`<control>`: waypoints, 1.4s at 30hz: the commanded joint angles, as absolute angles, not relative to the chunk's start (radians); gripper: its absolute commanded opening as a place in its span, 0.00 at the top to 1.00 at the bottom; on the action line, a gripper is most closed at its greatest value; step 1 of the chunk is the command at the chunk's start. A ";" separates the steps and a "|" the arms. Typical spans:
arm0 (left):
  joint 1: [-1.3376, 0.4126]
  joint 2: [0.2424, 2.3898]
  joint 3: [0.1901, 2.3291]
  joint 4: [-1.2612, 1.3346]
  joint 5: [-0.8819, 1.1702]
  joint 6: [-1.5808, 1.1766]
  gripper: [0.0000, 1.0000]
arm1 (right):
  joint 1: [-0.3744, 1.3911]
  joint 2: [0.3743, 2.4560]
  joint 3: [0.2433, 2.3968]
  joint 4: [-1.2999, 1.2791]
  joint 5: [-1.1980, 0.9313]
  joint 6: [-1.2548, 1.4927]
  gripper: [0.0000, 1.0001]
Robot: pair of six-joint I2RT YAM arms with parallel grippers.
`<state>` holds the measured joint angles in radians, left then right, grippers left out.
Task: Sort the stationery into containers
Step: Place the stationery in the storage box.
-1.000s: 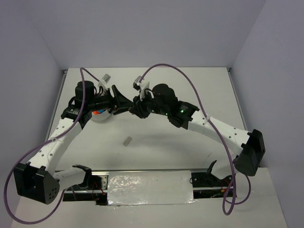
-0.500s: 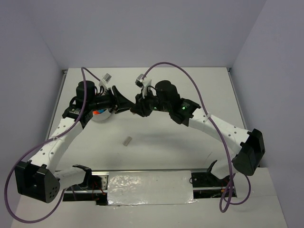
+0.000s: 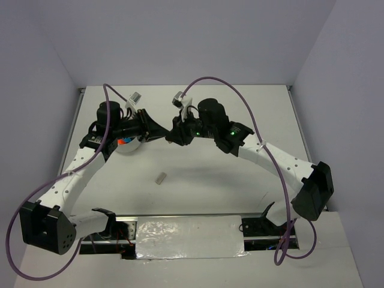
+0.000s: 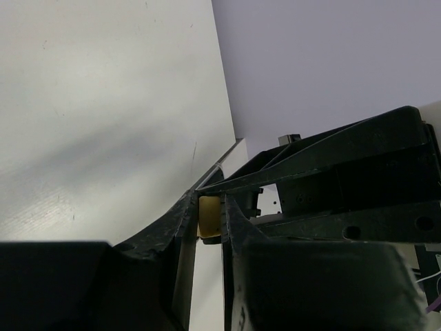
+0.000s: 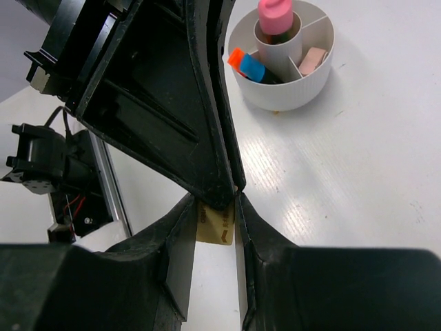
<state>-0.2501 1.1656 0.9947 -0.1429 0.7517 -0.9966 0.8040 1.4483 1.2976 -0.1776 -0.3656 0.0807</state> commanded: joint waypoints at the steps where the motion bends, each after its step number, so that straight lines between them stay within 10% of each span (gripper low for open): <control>1: -0.279 1.161 1.034 -0.104 0.907 -0.994 1.00 | 0.782 1.486 1.350 -0.137 -0.343 0.071 0.71; 6: -0.279 1.154 1.106 -0.219 0.804 -0.910 1.00 | 0.749 1.497 1.331 -0.118 -0.385 0.118 0.35; 11: -0.268 1.150 1.140 -0.262 0.715 -0.905 1.00 | 0.744 1.509 1.328 -0.140 -0.376 0.130 0.25; 42: 0.146 1.362 1.212 -0.505 -0.120 -0.673 1.00 | 0.678 1.172 0.997 -0.140 -0.465 0.117 0.16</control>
